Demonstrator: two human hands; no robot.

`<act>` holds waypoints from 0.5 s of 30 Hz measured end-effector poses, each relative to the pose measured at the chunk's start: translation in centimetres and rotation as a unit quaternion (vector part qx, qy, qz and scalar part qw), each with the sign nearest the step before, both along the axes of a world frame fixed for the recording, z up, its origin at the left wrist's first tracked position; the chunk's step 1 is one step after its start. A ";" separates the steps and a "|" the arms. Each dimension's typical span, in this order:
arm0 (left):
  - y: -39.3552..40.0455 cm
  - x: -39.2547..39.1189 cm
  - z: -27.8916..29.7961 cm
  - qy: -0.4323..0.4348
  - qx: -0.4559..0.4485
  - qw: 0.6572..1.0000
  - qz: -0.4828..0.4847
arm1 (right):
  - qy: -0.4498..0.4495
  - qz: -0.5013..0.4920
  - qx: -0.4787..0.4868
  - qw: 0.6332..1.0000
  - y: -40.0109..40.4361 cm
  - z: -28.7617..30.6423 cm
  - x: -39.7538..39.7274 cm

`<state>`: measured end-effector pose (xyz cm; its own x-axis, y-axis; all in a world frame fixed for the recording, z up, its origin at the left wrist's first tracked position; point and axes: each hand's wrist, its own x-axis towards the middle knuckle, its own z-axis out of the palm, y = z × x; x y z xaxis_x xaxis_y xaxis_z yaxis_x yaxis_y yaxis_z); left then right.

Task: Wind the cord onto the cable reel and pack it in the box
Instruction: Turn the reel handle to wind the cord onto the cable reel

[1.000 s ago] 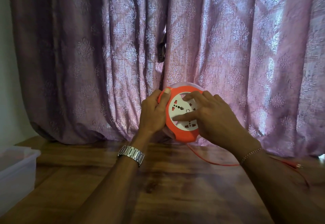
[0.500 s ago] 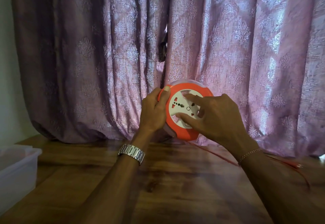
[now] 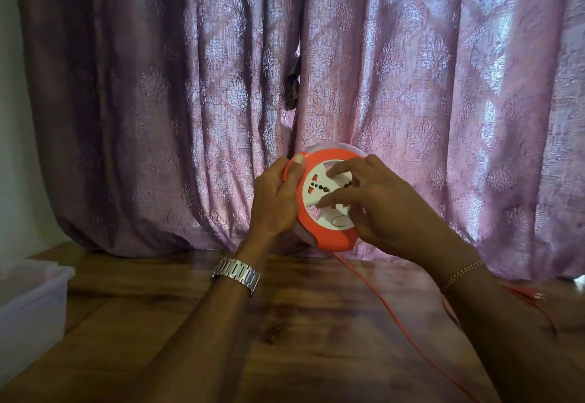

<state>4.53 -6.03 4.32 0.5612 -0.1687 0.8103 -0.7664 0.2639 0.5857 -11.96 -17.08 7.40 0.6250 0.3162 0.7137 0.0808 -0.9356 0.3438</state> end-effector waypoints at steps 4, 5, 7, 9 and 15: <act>0.0 0.1 -0.1 0.003 -0.007 1.000 -0.001 | 0.018 -0.041 -0.001 0.999 0.6 -0.2 -0.2; 0.0 0.2 -0.1 0.002 -0.006 1.000 0.001 | 0.016 -0.048 -0.002 0.999 0.7 -0.2 -0.2; 0.0 0.2 -0.1 -0.002 -0.002 1.000 0.006 | 0.014 -0.069 -0.012 0.997 0.8 -0.4 0.0; -0.1 0.1 -0.1 -0.006 0.001 1.000 0.009 | 0.000 -0.094 -0.028 0.995 0.8 -0.4 0.1; 0.0 -0.2 -0.1 -0.028 0.007 0.999 0.024 | -0.020 -0.120 0.006 0.993 0.5 -0.6 0.2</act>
<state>4.37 -6.06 4.23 0.5236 -0.1538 0.8380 -0.8092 0.2177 0.5456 -11.74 -16.58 6.80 0.6523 0.1526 0.7425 -0.1581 -0.9306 0.3302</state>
